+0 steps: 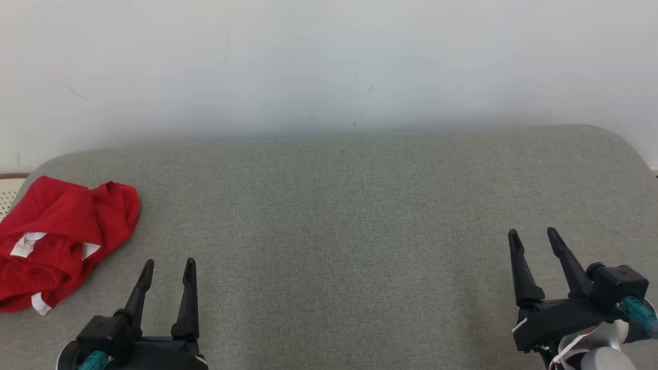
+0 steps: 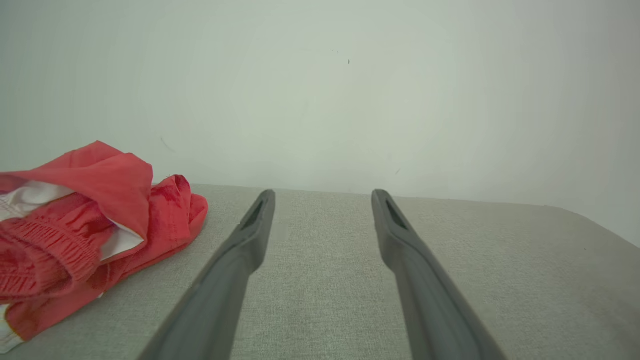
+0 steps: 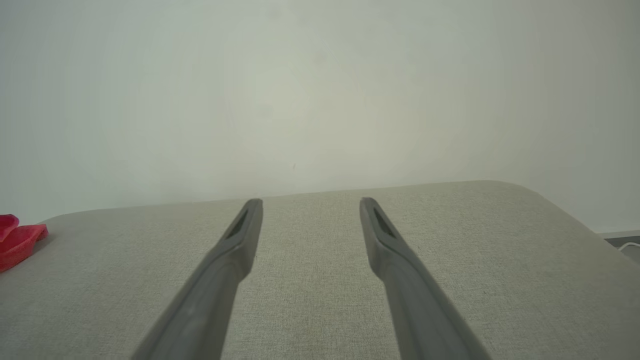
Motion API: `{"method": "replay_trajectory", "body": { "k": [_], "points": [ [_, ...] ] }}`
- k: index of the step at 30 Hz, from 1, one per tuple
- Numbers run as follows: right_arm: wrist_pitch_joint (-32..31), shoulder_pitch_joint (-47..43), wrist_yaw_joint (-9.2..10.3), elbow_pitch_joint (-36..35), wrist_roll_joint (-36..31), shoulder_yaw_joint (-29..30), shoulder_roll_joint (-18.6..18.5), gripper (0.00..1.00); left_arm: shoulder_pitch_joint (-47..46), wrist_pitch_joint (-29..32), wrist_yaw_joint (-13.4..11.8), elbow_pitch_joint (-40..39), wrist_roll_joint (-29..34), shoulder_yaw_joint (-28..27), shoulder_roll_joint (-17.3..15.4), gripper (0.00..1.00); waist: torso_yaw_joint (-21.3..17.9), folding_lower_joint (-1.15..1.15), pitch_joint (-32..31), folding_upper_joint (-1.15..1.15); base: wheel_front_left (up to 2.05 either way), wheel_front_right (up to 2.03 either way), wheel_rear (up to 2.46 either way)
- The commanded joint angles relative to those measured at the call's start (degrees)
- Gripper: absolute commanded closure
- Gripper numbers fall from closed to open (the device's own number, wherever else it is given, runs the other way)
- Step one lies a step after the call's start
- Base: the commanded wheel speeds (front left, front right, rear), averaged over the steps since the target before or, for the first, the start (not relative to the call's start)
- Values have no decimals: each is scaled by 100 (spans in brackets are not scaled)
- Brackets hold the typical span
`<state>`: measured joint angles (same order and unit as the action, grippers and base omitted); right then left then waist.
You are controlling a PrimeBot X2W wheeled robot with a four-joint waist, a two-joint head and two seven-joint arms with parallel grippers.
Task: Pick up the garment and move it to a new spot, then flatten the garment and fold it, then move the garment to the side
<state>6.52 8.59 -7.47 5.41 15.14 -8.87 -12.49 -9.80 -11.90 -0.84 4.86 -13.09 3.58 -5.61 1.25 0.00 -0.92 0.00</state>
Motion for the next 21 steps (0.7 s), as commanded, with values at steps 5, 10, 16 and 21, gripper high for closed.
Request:
{"method": "replay_trajectory", "body": {
  "k": [5,10,16,21],
  "points": [
    [139,-92,-4,-81,-330,-141,30,0,-4,40,-85,-95,480,-5,-42,0,9,0,3,0,0,0,0],
    [193,-206,-4,-101,-486,-135,115,0,44,110,-132,-91,705,-12,-32,0,19,0,0,0,0,0,0],
    [248,-343,-4,-151,-689,-75,220,0,109,158,-179,-110,932,-63,-35,0,14,0,-6,0,0,0,0],
    [314,-441,-4,-201,-868,-95,285,0,179,168,-224,-100,1084,-109,-14,0,2,0,-12,0,0,0,0]
  ]
}}
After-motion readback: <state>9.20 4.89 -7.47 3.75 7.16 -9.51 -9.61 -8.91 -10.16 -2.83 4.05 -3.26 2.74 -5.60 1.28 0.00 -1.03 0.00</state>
